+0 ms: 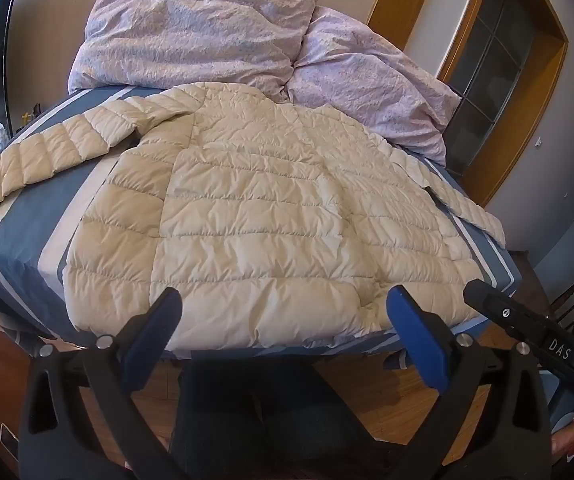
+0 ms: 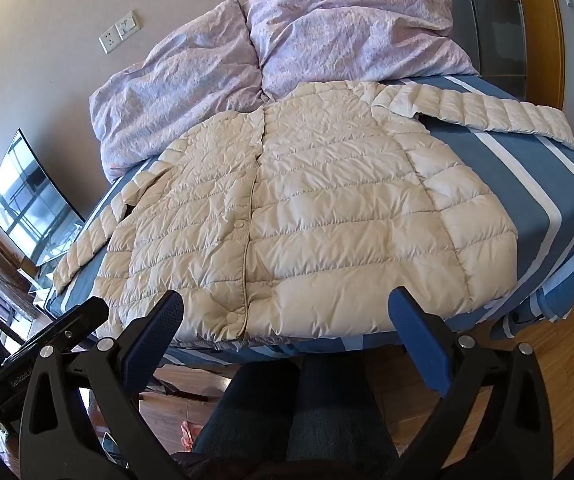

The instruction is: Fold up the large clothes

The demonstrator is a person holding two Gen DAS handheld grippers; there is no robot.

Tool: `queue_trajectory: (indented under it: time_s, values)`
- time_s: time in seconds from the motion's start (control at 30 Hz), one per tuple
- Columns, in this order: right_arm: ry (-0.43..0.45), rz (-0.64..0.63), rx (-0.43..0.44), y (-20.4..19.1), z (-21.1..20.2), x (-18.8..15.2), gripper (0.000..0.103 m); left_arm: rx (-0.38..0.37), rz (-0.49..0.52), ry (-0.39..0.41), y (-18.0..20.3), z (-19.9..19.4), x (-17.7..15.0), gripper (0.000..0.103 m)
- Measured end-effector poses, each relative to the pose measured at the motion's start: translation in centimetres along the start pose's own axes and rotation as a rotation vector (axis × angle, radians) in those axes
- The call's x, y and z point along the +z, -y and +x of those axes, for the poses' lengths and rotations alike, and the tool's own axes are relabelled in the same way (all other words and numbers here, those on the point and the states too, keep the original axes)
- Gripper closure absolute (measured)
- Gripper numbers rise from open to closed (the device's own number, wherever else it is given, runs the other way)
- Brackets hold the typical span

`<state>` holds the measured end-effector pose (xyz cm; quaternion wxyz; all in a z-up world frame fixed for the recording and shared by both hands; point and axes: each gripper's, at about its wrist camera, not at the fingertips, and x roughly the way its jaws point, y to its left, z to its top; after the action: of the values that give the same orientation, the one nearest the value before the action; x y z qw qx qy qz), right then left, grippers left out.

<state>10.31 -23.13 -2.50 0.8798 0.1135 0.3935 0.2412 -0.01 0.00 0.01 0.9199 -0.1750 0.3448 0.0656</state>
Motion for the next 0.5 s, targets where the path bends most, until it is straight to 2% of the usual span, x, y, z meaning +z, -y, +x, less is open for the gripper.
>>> queue_trajectory:
  time_s: [0.5]
  values:
    - [-0.004,0.004,0.001,0.12,0.03,0.00,0.001,0.000,-0.001,-0.004,-0.01,0.03,0.00,0.002]
